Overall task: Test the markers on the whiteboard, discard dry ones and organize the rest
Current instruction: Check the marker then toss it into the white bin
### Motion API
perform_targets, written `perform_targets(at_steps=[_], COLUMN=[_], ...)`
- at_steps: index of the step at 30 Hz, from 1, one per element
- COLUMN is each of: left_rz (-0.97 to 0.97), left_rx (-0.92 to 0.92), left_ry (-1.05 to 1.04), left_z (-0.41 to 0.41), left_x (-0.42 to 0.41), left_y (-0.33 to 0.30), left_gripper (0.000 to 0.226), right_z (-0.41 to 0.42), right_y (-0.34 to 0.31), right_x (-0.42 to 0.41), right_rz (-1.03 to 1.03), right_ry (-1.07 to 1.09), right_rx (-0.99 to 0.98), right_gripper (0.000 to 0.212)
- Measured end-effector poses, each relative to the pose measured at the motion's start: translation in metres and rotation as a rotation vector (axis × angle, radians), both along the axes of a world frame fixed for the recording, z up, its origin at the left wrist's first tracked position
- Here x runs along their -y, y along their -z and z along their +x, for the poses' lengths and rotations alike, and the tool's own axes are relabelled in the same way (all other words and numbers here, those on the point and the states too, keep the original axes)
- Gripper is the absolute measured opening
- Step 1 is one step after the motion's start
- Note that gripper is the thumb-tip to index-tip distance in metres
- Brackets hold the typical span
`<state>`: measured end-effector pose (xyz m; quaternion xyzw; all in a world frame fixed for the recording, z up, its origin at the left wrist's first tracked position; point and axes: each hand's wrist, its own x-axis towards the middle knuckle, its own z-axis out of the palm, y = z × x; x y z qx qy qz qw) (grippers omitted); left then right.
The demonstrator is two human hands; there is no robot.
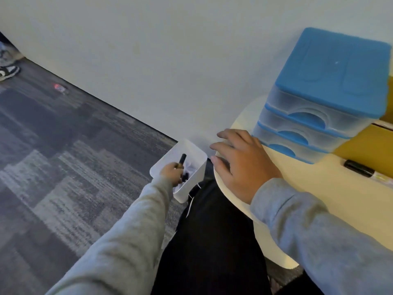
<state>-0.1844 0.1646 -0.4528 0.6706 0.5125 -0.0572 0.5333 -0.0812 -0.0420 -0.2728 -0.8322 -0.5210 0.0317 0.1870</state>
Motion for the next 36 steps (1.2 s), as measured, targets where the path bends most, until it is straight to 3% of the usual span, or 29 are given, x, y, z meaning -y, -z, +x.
perform_targets(at_steps=[3,5,12,16,18,20,21,28,36], left_rz=[-0.006,0.022,0.007,0.067,0.044,0.088,0.124,0.083,0.206], left_rx=[-0.223,-0.279,-0.07,0.013,-0.006,-0.172,-0.239,-0.372,-0.189], left_ry=[0.121,0.169,0.065,0.032,0.034,0.149,0.21,0.302,0.321], left_z=[-0.026,-0.035,-0.005,0.014,0.019,0.018,0.017,0.004,0.007], left_x=[0.011,0.012,-0.011,-0.027,-0.034,-0.033,-0.031,-0.01,0.01], left_y=[0.053,0.066,0.032,0.003,0.003,-0.002,-0.004,0.011,-0.021], left_gripper=[0.019,0.013,0.027,0.02,0.048,0.082,0.087,0.058,0.036], right_z=[0.0,0.0,0.001,0.001,0.002,0.003,0.003,0.004,0.003], right_y=[-0.001,0.0,0.003,0.004,0.004,0.004,0.004,0.006,0.005], right_x=[0.001,0.0,0.0,-0.001,-0.001,-0.001,-0.001,-0.002,-0.001], right_rz=[-0.002,0.002,0.024,0.039,0.038,0.034,0.033,0.053,0.049], right_ry=[0.007,0.01,0.02,0.019,0.019,0.018,0.018,0.021,0.022], right_rx=[-0.003,0.003,0.017,0.016,0.016,0.018,0.019,0.025,0.006], right_gripper=[0.033,0.031,0.026,0.027,0.028,0.028,0.028,0.026,0.03])
